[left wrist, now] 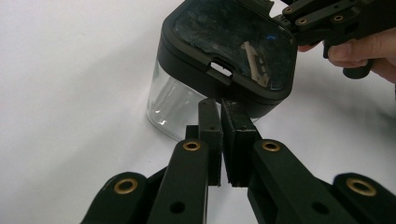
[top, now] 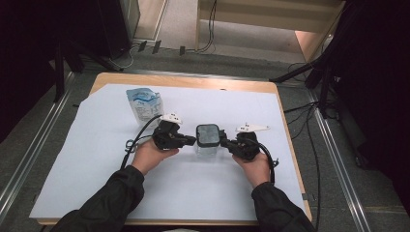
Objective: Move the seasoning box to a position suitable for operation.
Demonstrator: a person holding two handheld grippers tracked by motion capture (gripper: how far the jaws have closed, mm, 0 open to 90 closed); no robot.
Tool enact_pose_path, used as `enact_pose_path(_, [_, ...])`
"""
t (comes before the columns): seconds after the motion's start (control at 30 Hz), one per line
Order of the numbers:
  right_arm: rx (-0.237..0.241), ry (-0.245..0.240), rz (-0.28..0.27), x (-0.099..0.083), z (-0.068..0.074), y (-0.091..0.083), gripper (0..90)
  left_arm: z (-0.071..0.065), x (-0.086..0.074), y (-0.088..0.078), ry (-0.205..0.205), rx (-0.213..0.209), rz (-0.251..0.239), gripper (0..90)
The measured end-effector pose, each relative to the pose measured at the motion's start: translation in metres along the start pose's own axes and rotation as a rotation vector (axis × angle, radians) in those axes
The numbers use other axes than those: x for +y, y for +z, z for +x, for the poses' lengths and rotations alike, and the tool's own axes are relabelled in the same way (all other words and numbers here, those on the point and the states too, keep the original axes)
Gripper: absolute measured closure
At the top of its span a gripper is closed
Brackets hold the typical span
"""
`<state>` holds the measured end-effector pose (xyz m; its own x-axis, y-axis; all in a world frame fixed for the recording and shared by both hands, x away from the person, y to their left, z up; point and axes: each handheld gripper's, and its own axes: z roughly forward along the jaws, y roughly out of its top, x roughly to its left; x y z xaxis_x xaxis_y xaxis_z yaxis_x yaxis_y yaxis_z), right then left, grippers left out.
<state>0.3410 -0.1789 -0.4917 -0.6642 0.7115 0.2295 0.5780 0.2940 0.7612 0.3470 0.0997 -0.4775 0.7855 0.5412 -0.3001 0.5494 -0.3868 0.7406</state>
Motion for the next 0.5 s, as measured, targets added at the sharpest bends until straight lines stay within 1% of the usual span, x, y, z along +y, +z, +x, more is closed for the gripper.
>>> enact_pose_path(0.17, [0.004,-0.007,0.008,0.0004,0.0002,0.0001,90.0,0.0006,-0.0013,-0.0005,0.003,0.001,0.010,87.1])
enact_pose_path(0.23, [0.003,-0.015,0.017,0.0006,0.0009,0.0007,90.0,0.0027,-0.0020,-0.0015,0.003,-0.004,0.016,83.9])
enact_pose_path(0.3, [0.008,-0.022,0.022,0.0010,0.0003,0.0003,90.0,0.0033,-0.0025,-0.0028,0.012,-0.006,0.028,79.9])
enact_pose_path(0.33, [0.012,-0.019,0.023,0.0012,-0.0003,-0.0001,90.0,0.0040,-0.0029,-0.0036,0.024,-0.010,0.032,77.6])
enact_pose_path(0.37, [0.016,-0.016,0.025,0.0014,-0.0009,-0.0009,89.7,0.0040,-0.0035,-0.0045,0.026,-0.011,0.030,76.4])
enact_pose_path(0.4, [0.025,-0.014,0.029,0.0016,-0.0017,-0.0013,88.0,0.0055,-0.0038,-0.0059,0.033,-0.023,0.033,74.8])
enact_pose_path(0.5, [0.041,-0.028,0.036,0.0018,-0.0038,-0.0039,83.0,0.0083,-0.0040,-0.0084,0.030,-0.035,0.039,66.9])
